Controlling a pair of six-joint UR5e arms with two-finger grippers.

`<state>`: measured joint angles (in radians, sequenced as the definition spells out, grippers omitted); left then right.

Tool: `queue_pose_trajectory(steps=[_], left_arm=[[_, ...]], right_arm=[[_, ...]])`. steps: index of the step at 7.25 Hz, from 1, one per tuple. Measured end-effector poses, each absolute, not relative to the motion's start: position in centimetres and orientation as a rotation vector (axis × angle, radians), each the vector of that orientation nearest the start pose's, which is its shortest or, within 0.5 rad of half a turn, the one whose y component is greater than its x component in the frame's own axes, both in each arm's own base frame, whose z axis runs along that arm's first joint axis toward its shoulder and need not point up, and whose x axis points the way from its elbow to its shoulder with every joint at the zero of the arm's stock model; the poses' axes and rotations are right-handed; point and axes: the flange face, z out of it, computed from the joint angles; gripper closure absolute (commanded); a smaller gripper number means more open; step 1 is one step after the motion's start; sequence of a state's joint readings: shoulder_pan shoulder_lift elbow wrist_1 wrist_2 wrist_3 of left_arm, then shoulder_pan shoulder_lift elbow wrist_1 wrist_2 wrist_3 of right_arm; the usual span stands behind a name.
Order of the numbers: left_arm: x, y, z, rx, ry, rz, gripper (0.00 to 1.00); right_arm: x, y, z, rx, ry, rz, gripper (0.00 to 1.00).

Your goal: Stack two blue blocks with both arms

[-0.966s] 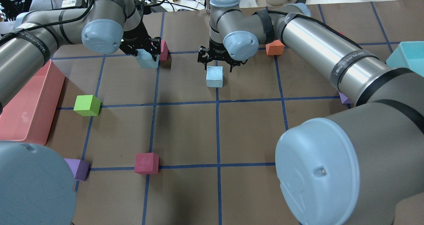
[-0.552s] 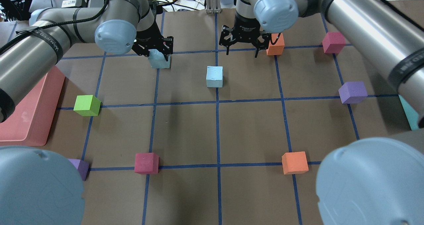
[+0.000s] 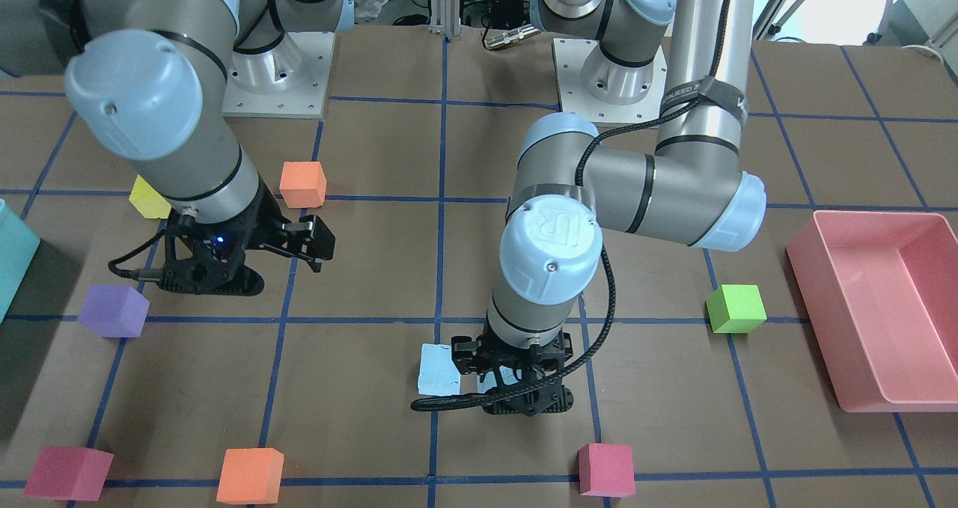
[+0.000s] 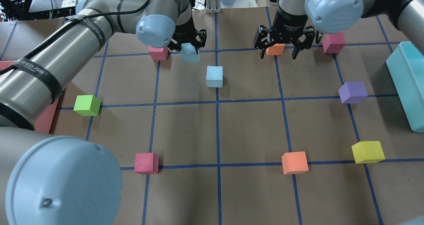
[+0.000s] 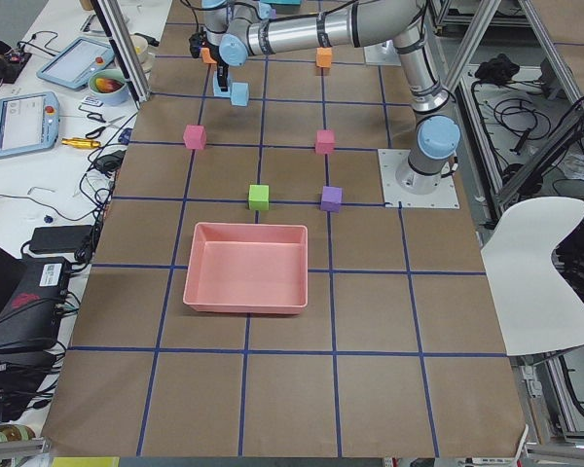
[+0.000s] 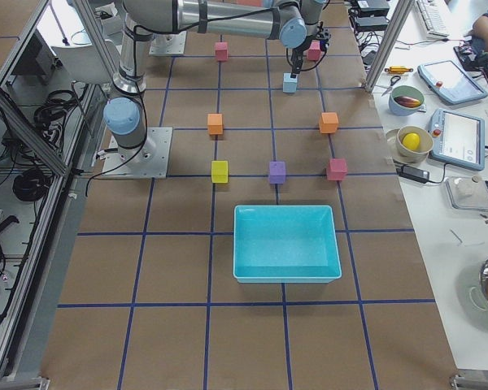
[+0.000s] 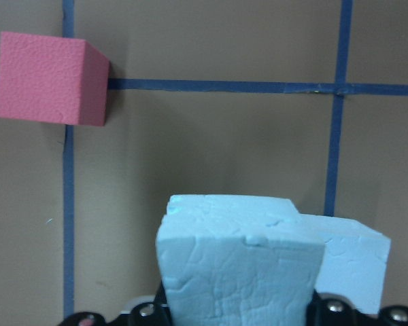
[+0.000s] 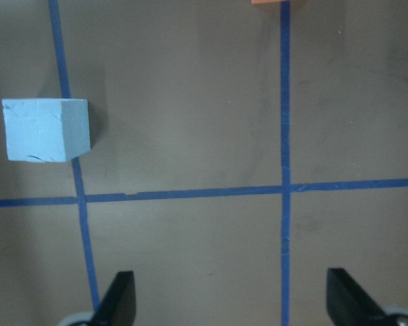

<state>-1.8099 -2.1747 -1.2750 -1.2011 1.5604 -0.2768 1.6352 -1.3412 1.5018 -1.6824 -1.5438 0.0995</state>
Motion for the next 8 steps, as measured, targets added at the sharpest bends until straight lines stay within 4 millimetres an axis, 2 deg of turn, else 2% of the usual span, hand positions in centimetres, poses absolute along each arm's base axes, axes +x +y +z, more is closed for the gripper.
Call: queue_pose_trajectory(steps=[1, 2, 3, 5, 7, 8], left_arm=[[-32.4, -66.5, 28.8, -0.037, 3.160, -0.074, 1.00], [-33.9, -66.1, 28.0, -0.019, 3.155, -0.056, 1.00], [-34.8, -65.7, 27.5, -0.007, 3.154, -0.040, 1.00], [-35.4, -64.7, 27.0, 0.005, 3.152, -0.001, 1.00], [-35.9, -64.5, 26.3, -0.016, 3.159, 0.015, 1.00], [-36.0, -64.6, 26.1, -0.030, 3.167, 0.021, 1.00]], right_arm=[[16.6, -54.5, 42.9, 0.048, 3.135, 0.033, 0.00], [16.3, -53.0, 44.5, 0.046, 3.140, -0.013, 0.00], [16.0, -52.4, 45.2, 0.044, 3.140, -0.032, 0.00], [14.4, -52.4, 45.6, 0.050, 3.135, -0.037, 0.00], [12.5, -52.1, 45.9, 0.050, 3.139, 0.006, 0.00], [12.4, -51.3, 46.2, 0.053, 3.139, 0.035, 0.00]])
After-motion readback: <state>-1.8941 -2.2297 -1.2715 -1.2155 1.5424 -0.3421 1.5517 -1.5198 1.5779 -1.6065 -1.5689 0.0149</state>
